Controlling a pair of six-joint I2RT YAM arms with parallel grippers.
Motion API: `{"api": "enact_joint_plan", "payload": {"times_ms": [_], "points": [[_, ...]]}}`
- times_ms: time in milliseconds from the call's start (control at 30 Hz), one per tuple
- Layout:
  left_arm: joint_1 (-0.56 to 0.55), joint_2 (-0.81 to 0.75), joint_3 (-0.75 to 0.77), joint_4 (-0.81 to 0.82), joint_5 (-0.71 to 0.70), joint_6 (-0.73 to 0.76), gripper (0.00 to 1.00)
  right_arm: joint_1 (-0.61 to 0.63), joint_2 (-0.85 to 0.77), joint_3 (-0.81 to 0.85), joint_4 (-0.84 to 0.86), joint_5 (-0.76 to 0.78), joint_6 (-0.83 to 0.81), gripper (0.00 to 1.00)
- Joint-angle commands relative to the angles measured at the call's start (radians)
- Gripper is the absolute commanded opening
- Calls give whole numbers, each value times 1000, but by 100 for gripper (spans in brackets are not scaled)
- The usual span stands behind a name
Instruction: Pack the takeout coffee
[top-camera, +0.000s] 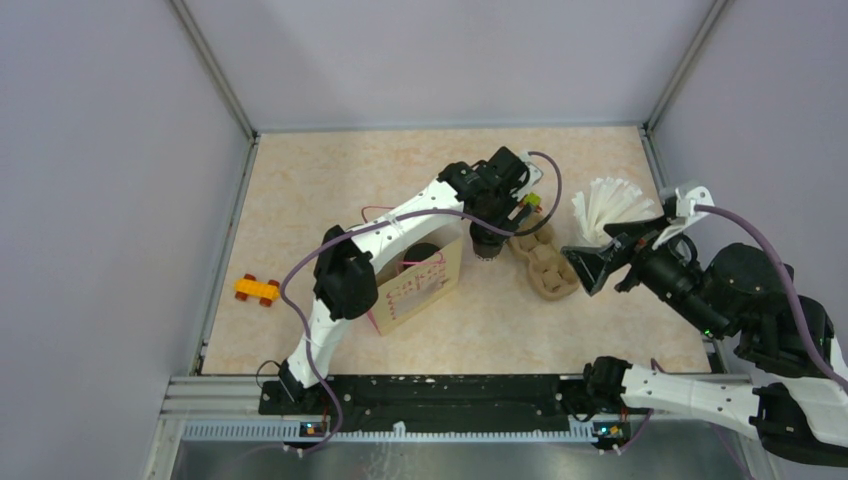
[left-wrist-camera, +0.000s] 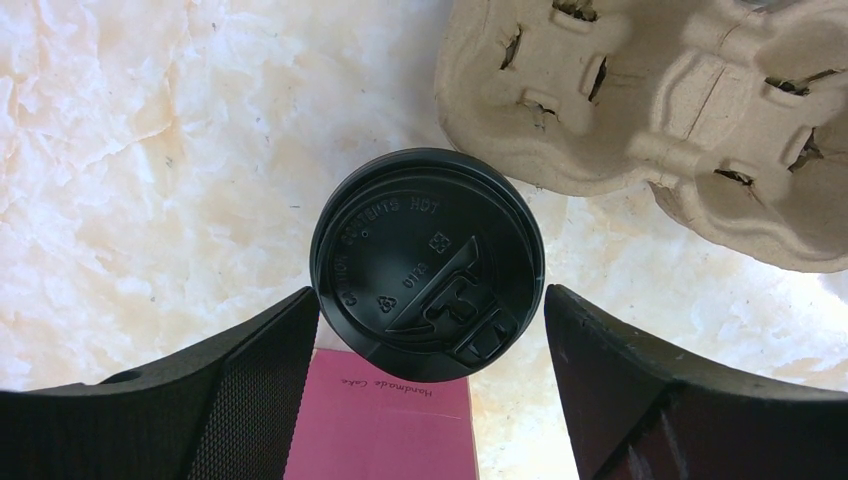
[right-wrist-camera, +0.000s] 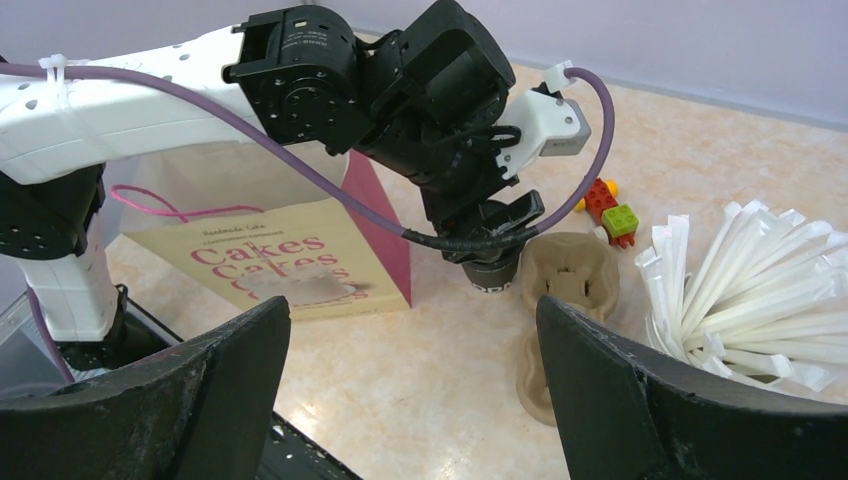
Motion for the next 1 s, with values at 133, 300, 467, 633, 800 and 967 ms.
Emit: {"api": "enact_joint_plan", "payload": {"times_ms": [133, 300, 467, 633, 800, 967], "points": [[-3, 22, 39, 2, -9, 3, 89, -6, -24, 9, 13, 9, -11, 90], [-3, 24, 38, 8, -15, 5, 92, -6, -24, 9, 15, 11, -20, 90], [-3, 24, 30, 15, -10, 17, 91, -6, -22, 8, 14, 10, -22, 91], [-3, 27, 27, 19, -7, 18, 89, -7, -22, 13, 13, 11, -24, 91], [-3, 29, 14, 49, -2, 51, 87, -7, -17, 19, 17, 11, -33, 91], [-3, 34, 25, 47, 6, 59, 80, -7, -7, 22, 27, 8, -52, 91]]}}
